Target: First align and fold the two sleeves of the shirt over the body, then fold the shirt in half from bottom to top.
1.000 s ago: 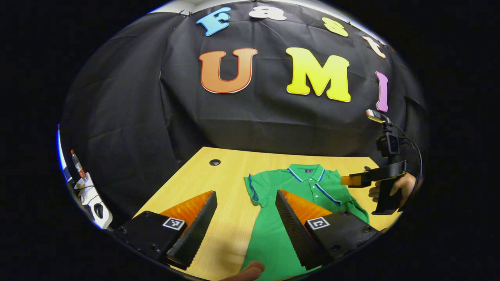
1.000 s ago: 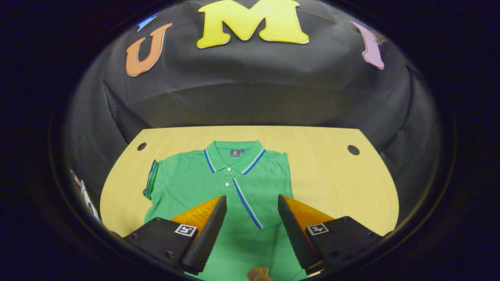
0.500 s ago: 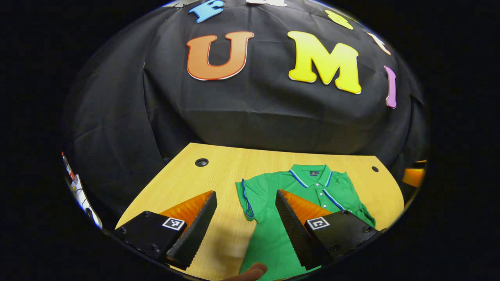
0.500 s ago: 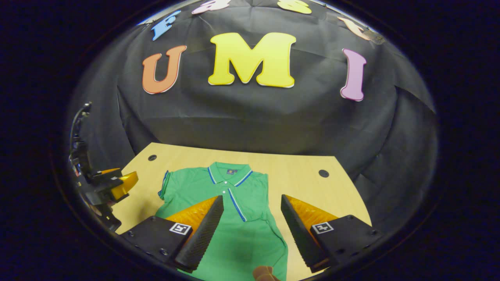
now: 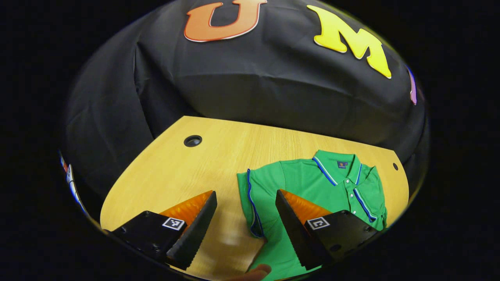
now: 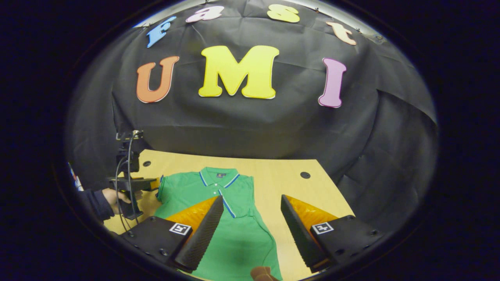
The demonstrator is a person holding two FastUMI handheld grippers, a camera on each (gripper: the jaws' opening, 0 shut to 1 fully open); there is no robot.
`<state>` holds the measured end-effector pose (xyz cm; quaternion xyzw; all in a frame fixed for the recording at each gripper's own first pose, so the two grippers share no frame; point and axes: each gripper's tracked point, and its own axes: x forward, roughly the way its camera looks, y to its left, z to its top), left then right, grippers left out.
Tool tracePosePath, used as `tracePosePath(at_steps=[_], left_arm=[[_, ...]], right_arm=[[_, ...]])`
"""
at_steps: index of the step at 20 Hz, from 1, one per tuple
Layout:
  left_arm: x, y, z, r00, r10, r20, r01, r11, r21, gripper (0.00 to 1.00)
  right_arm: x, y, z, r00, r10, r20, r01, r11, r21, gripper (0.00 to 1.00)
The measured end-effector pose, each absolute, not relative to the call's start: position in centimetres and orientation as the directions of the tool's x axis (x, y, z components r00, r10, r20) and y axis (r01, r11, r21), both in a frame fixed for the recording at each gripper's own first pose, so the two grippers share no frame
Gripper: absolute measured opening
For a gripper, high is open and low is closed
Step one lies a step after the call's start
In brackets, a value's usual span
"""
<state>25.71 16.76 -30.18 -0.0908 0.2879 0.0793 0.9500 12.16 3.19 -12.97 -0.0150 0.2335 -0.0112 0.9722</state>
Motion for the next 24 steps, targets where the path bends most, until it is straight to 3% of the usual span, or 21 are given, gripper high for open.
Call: tracePosePath(at_steps=[7,9,10,11,13,14,15,20,21,24], left_arm=[[27.5,16.4,-33.5,0.764,0.102,-0.638,-0.231,0.965,-0.122,0.97],[27.9,16.6,-34.2,0.741,0.113,-0.662,-0.230,0.969,-0.093,0.92],[28.1,16.1,-34.6,0.726,0.099,-0.680,-0.226,0.969,-0.101,0.97],[28.1,15.7,-34.8,0.717,0.078,-0.693,-0.217,0.969,-0.115,0.81],[28.4,15.0,-35.1,0.711,0.048,-0.701,-0.210,0.967,-0.147,0.76],[28.5,15.1,-35.1,0.712,0.047,-0.701,-0.215,0.964,-0.154,0.81],[28.6,14.9,-35.3,0.709,0.044,-0.704,-0.218,0.963,-0.159,0.70],[28.0,16.1,-35.9,0.670,0.078,-0.738,-0.259,0.957,-0.134,0.53],[27.8,16.2,-36.0,0.664,0.080,-0.743,-0.259,0.957,-0.129,0.33],[27.6,17.2,-36.2,0.653,0.107,-0.750,-0.277,0.955,-0.105,0.19]], right_arm=[[11.1,3.6,-14.6,0.872,-0.027,-0.488,-0.006,0.998,-0.065,0.94],[11.0,3.5,-15.1,0.863,-0.033,-0.504,0.004,0.998,-0.059,0.96],[10.9,3.6,-15.4,0.860,-0.032,-0.510,0.006,0.999,-0.052,0.94],[11.0,3.4,-15.6,0.857,-0.034,-0.514,0.012,0.999,-0.045,0.95],[10.9,3.2,-16.0,0.852,-0.039,-0.522,0.025,0.999,-0.033,0.95],[10.8,3.1,-16.2,0.849,-0.037,-0.526,0.026,0.999,-0.029,0.94],[10.7,2.9,-16.3,0.847,-0.044,-0.529,0.030,0.999,-0.034,0.95],[10.4,1.8,-16.7,0.845,-0.056,-0.532,0.051,0.998,-0.025,0.95],[10.4,1.7,-16.8,0.845,-0.057,-0.532,0.053,0.998,-0.023,0.94],[10.5,1.3,-17.1,0.843,-0.060,-0.535,0.064,0.998,-0.012,0.94]])
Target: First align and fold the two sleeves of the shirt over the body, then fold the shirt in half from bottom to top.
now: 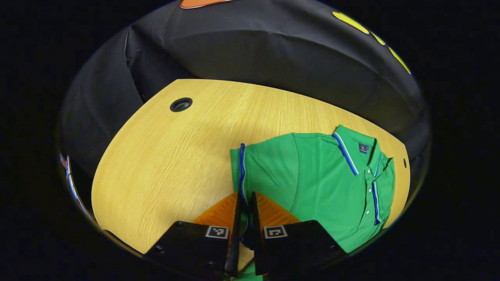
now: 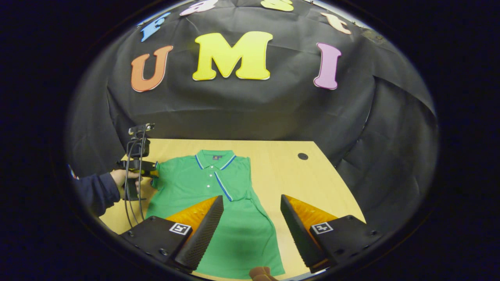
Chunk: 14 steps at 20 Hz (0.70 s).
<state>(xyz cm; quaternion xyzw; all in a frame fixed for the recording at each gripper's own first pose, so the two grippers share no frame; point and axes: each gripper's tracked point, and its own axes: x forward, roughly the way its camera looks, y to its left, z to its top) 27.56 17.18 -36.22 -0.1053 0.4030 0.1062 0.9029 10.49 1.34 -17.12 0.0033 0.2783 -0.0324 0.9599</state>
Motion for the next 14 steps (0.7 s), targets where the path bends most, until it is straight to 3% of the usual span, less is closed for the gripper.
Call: tracePosePath(at_steps=[1,5,14], left_arm=[[27.6,17.1,-36.2,0.651,0.106,-0.751,-0.274,0.956,-0.103,0.09],[27.6,17.2,-36.2,0.646,0.108,-0.755,-0.273,0.957,-0.097,0.04],[28.1,16.3,-32.4,0.690,0.111,-0.715,-0.239,0.968,-0.081,0.03]], right_arm=[[10.5,1.3,-17.1,0.843,-0.058,-0.535,0.065,0.998,-0.005,0.94],[10.0,1.5,-16.9,0.850,-0.045,-0.524,0.060,0.998,0.011,0.95],[8.2,0.4,-16.7,0.856,-0.030,-0.516,0.050,0.998,0.025,0.95]])
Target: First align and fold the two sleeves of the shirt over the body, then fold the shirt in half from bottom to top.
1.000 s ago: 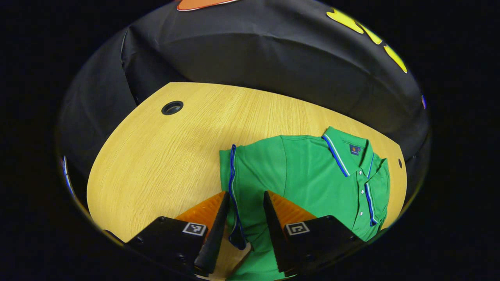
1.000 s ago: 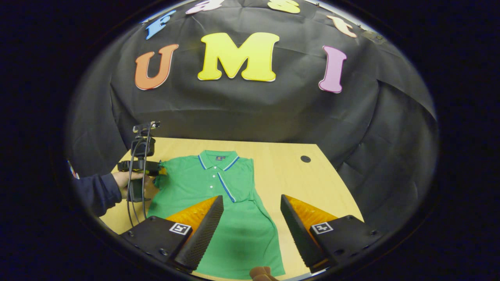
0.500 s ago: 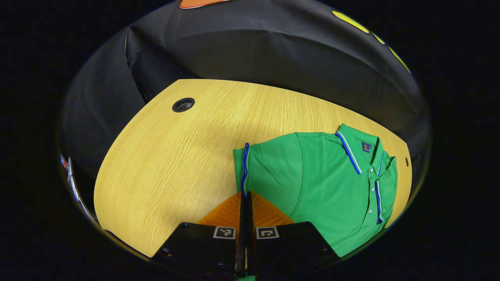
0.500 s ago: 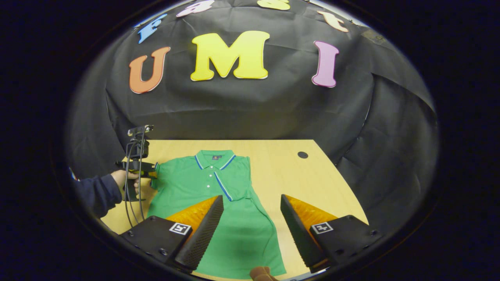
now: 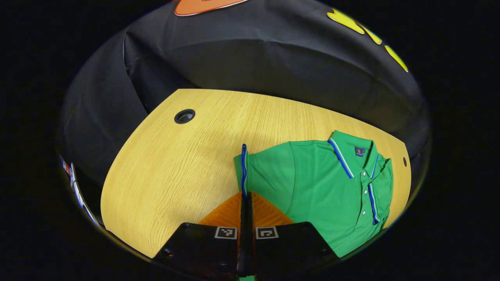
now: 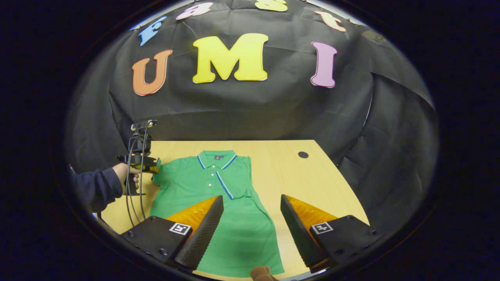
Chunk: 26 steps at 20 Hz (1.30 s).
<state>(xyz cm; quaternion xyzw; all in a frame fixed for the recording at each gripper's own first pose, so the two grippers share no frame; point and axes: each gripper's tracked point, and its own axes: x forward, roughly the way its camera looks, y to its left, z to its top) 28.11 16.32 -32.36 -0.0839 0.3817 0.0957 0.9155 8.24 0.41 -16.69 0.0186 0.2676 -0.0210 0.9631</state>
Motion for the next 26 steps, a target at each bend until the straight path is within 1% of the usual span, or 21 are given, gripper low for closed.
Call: tracePosePath(at_steps=[4,8,11,12,13,19,21,22,23,26], left_arm=[[29.2,13.4,-30.2,0.720,0.083,-0.689,-0.172,0.983,-0.061,0.03],[29.7,9.0,-29.6,0.723,0.037,-0.690,-0.109,0.992,-0.061,0.03],[29.9,5.5,-30.1,0.714,0.001,-0.700,-0.065,0.996,-0.064,0.03],[30.1,4.5,-30.2,0.712,-0.008,-0.702,-0.046,0.997,-0.058,0.03],[30.1,3.5,-30.4,0.709,-0.017,-0.705,-0.032,0.998,-0.056,0.03],[30.1,-1.0,-31.8,0.685,-0.050,-0.727,0.041,0.999,-0.030,0.03],[29.8,-1.9,-32.5,0.675,-0.049,-0.736,0.061,0.998,-0.011,0.04],[29.8,-2.2,-32.9,0.672,-0.045,-0.739,0.075,0.997,0.008,0.11],[29.5,-2.3,-33.3,0.668,-0.039,-0.743,0.091,0.995,0.029,0.03],[29.3,-2.6,-34.4,0.656,-0.017,-0.755,0.145,0.984,0.104,0.03]], right_arm=[[7.7,-1.0,-16.3,0.860,-0.040,-0.508,0.070,0.997,0.041,0.95],[7.0,-2.6,-16.4,0.858,-0.061,-0.510,0.089,0.995,0.032,0.95],[6.4,-3.8,-16.9,0.852,-0.077,-0.518,0.106,0.994,0.026,0.95],[6.2,-4.1,-17.1,0.849,-0.081,-0.522,0.111,0.994,0.026,0.94],[6.1,-4.5,-17.3,0.847,-0.085,-0.525,0.117,0.993,0.027,0.95],[5.4,-6.0,-18.8,0.826,-0.101,-0.555,0.142,0.989,0.031,0.95],[5.2,-6.2,-19.3,0.819,-0.098,-0.566,0.142,0.989,0.035,0.95],[5.1,-6.3,-19.6,0.816,-0.097,-0.569,0.142,0.989,0.034,0.95],[5.1,-6.4,-19.7,0.814,-0.097,-0.573,0.140,0.990,0.031,0.95],[5.1,-6.7,-20.3,0.807,-0.095,-0.583,0.142,0.989,0.036,0.95]])
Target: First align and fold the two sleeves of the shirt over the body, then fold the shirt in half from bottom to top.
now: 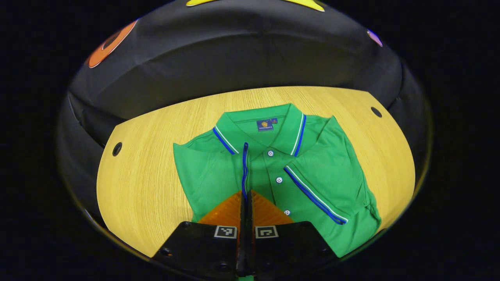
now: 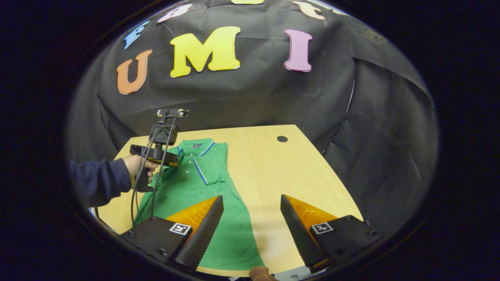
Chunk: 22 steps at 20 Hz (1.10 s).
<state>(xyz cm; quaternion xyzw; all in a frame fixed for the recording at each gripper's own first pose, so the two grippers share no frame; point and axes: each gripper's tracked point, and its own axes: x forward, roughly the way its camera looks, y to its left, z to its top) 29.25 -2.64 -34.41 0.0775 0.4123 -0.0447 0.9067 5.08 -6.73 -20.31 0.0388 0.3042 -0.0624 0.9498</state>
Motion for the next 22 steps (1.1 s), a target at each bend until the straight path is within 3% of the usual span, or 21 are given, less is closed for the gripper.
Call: tracePosePath(at_steps=[3,6,8,9,10,13,22], left_arm=[[28.6,-3.6,-34.7,0.651,-0.035,-0.758,0.196,0.973,0.123,0.04],[27.8,-6.3,-34.5,0.648,-0.149,-0.747,0.230,0.973,0.005,0.07],[27.4,-7.2,-33.5,0.661,-0.186,-0.727,0.217,0.975,-0.051,0.17],[27.3,-7.3,-32.9,0.678,-0.184,-0.712,0.206,0.977,-0.056,0.31],[27.4,-7.2,-32.4,0.696,-0.177,-0.696,0.195,0.979,-0.053,0.27],[25.6,-5.3,-30.4,0.733,-0.146,-0.664,0.157,0.987,-0.044,0.99],[14.6,0.7,-27.7,0.790,-0.104,-0.604,0.084,0.995,-0.062,0.99]], right_arm=[[5.1,-6.9,-20.8,0.802,-0.089,-0.591,0.139,0.989,0.040,0.95],[5.5,-6.8,-21.1,0.801,-0.080,-0.593,0.132,0.990,0.044,0.94],[5.7,-6.5,-21.0,0.804,-0.074,-0.590,0.124,0.991,0.045,0.95],[5.8,-6.3,-20.9,0.806,-0.069,-0.588,0.119,0.992,0.047,0.95],[5.9,-6.1,-20.9,0.808,-0.063,-0.586,0.113,0.992,0.049,0.95],[5.8,-5.5,-20.9,0.812,-0.043,-0.582,0.090,0.995,0.052,0.95],[4.0,-3.1,-22.8,0.807,0.026,-0.590,-0.010,0.999,0.031,0.95]])
